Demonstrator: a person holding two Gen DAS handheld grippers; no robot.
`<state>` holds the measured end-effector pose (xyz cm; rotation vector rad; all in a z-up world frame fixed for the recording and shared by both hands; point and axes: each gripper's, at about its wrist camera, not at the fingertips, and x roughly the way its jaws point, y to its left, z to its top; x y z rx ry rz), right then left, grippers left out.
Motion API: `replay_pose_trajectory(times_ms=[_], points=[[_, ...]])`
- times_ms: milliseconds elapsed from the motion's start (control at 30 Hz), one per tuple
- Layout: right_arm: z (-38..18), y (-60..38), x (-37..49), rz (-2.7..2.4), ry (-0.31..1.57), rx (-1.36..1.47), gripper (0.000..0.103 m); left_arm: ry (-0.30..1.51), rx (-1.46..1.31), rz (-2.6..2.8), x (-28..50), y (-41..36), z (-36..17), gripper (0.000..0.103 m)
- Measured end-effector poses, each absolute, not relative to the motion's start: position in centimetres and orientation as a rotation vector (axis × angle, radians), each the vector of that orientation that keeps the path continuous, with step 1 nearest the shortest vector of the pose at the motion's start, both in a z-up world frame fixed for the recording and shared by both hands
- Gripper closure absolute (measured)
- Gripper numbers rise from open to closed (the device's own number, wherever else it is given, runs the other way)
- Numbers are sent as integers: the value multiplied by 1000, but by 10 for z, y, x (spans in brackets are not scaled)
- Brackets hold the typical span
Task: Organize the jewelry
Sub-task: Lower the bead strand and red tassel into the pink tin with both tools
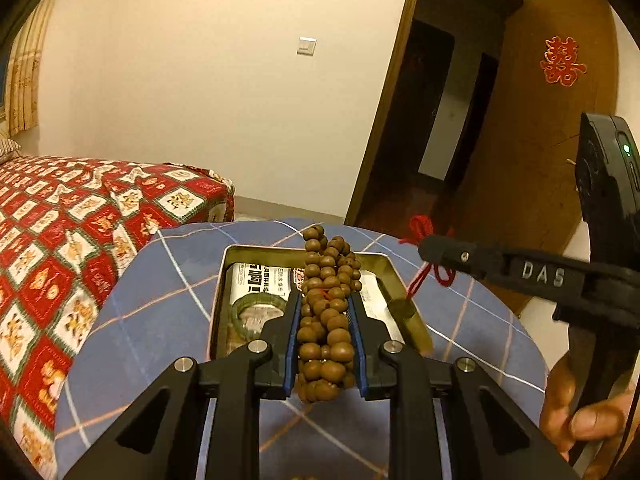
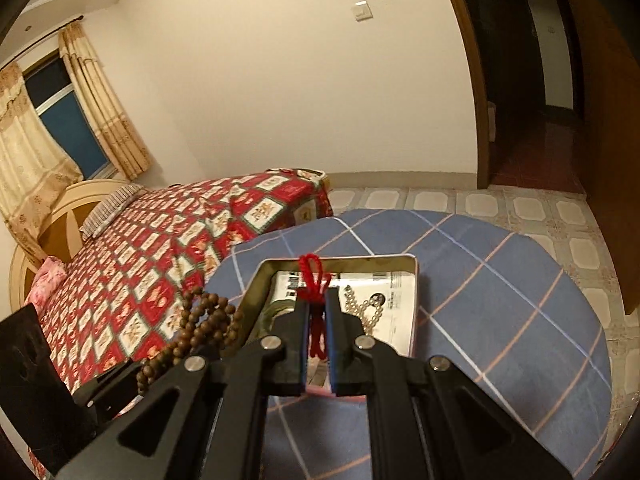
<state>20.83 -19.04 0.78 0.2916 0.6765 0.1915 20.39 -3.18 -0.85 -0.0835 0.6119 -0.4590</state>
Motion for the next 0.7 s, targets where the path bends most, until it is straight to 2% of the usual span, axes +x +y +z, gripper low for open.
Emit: replay_pose_trajectory(times_ms=[567,700], points=[[-50,-206,267,131,809,292,92,772,-42,-391,266,-60,-59,81],[-55,-208,272,142,817,306,87,805,-11,-356,271,-61,-68,81]])
